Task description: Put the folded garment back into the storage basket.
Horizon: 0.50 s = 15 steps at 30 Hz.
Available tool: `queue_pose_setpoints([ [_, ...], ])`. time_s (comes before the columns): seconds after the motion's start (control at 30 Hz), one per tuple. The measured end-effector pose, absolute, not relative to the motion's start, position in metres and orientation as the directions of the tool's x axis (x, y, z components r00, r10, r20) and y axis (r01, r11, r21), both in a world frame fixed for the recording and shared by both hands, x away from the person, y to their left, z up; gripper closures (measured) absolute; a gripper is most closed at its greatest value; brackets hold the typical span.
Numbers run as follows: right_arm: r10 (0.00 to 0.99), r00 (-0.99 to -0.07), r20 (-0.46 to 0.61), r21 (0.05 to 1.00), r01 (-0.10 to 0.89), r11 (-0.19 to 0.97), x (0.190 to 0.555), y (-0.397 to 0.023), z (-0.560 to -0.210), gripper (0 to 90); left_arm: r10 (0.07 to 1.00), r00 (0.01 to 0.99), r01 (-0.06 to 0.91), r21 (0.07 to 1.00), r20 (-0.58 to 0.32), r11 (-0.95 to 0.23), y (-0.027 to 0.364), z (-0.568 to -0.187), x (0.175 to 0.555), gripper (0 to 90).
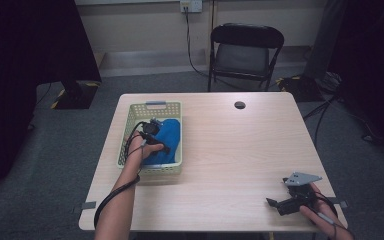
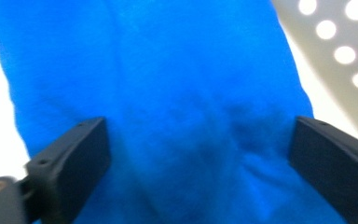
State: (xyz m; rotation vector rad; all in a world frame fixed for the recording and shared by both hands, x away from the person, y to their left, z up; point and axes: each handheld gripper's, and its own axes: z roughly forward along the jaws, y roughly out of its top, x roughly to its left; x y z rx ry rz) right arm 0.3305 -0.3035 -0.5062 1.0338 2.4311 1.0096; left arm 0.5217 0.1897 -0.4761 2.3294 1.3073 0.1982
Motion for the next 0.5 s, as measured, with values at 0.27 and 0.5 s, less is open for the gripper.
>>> queue_pose_setpoints([
  [0.27,0.723,-0.691,-0.011,0.712,0.503,0.491,0.3305,-0.3035,-0.5062,0.0,0.841,0.535,0.759,0.483,-0.079,-0.437,0.1939,-0.4783,0.5226,0.1],
  [0.5,0.723,-0.691,-0.01,0.712,0.503,0.491,0.3305,-0.3035,-0.5062,0.0,0.843,0.535,0.737,0.52,-0.06,-0.431,0.1991,-0.4813,0.5233,0.1],
])
